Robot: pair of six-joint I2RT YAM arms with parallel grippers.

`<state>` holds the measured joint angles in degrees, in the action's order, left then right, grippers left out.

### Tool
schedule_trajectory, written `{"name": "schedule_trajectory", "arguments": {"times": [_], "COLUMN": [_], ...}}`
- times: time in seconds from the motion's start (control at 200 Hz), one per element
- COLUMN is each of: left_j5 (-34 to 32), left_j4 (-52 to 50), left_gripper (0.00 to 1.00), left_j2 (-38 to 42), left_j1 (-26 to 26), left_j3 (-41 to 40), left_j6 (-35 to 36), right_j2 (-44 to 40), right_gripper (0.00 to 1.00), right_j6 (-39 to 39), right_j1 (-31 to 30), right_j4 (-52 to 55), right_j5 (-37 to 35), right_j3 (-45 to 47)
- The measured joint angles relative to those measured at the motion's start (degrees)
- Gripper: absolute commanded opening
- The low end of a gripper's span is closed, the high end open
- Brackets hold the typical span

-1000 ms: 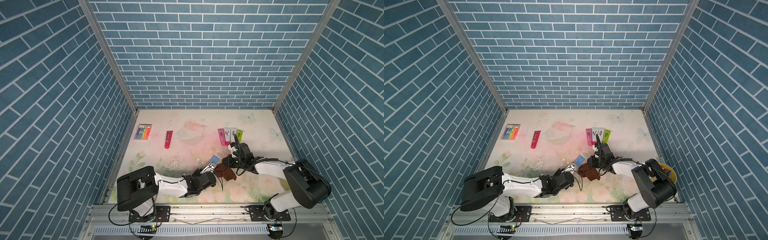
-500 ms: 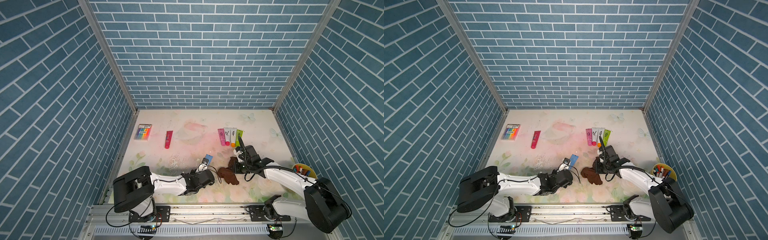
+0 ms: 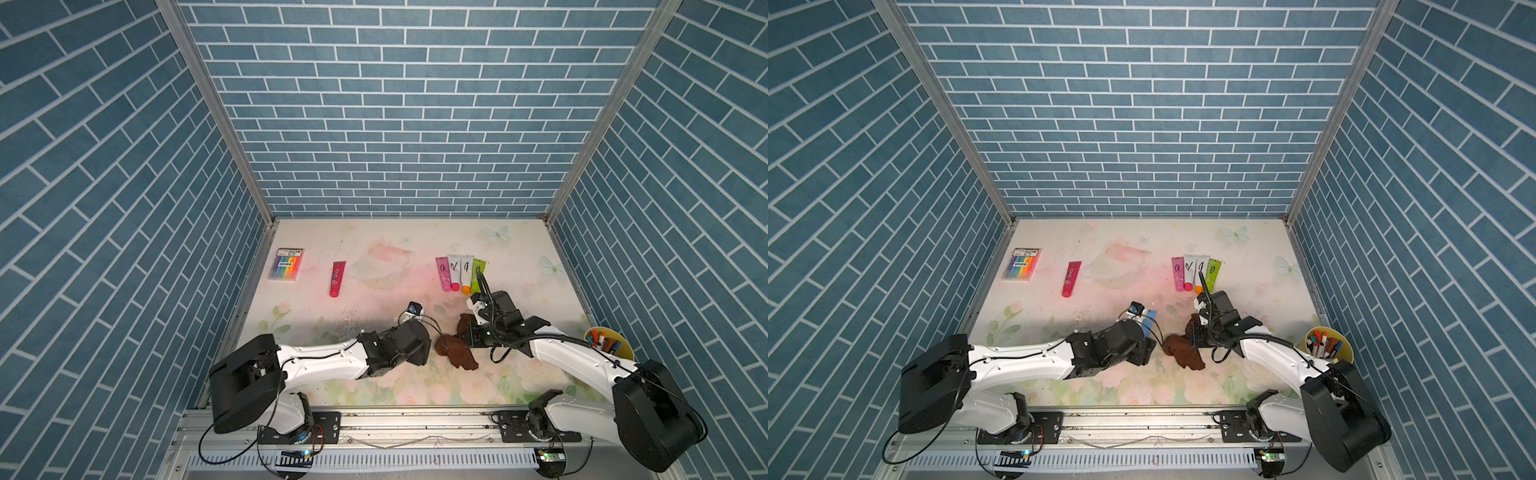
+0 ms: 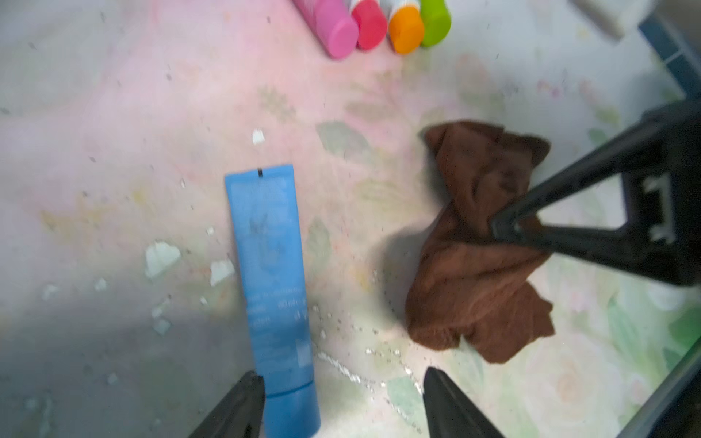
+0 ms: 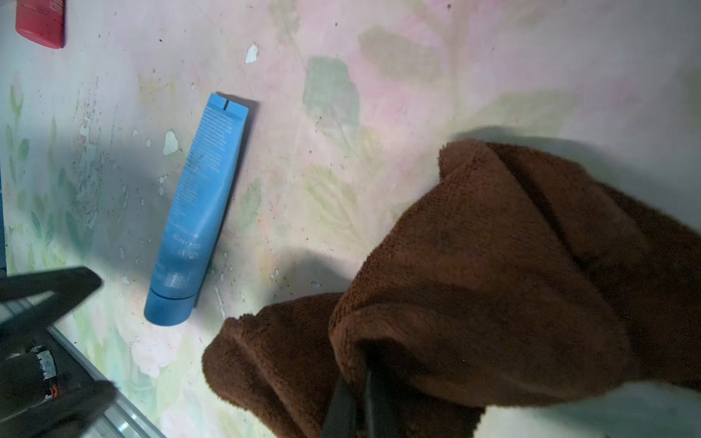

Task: Wipe the surface of the toothpaste tube
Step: Adjust the toothpaste at the center of the board.

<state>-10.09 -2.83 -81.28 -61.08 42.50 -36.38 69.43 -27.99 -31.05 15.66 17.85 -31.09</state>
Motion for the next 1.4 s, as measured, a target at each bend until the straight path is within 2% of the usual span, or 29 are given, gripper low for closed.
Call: {"name": "schedule_trajectory", "arguments": {"times": [0.07,0.215,0.36,0.56,0.85,1.005,1.135,1.3,1.4], "left_j5": [3.89,13.94,22.67,30.62,33.24,33.88,33.57,32.13,28.06], "left_j4": [0.76,2.62,4.07,5.79,8.2,9.46,10.54,10.16,7.32], "left_gripper": [0.48,0.45,0.47,0.47,0.46,0.29,0.22,0.08,0.05], "left_j2": [1.36,1.09,-3.02,-9.01,-10.47,-12.39,-12.59,-12.31,-11.23], "left_j1": [5.11,15.63,19.89,20.31,20.17,19.85,19.12,18.51,17.51], "left_j3": [0.24,-0.22,-0.26,-0.96,-2.58,-2.69,-2.71,-2.47,-1.57], "left_j6": [1.36,4.15,6.62,8.59,8.61,8.26,8.07,7.45,7.26], "right_j2": [0.0,-0.02,-0.07,-2.08,-2.25,-2.47,-2.62,-2.62,-2.62], "right_gripper": [0.0,0.0,0.0,0.0,0.0,0.0,0.0,0.0,0.0], "right_j6": [0.0,0.0,0.0,-0.02,-0.02,-0.02,-0.02,-0.02,-0.02], "right_j1": [0.0,0.0,0.0,0.0,0.0,0.0,0.0,0.0,0.0], "right_j4": [-0.02,-0.28,-0.5,-0.87,-1.25,-1.29,-1.31,-1.33,-1.36], "right_j5": [0.26,1.25,2.36,3.52,4.83,4.98,5.22,5.55,5.62], "right_j3": [0.02,0.35,0.83,1.68,2.05,2.16,2.23,2.23,2.25]}}
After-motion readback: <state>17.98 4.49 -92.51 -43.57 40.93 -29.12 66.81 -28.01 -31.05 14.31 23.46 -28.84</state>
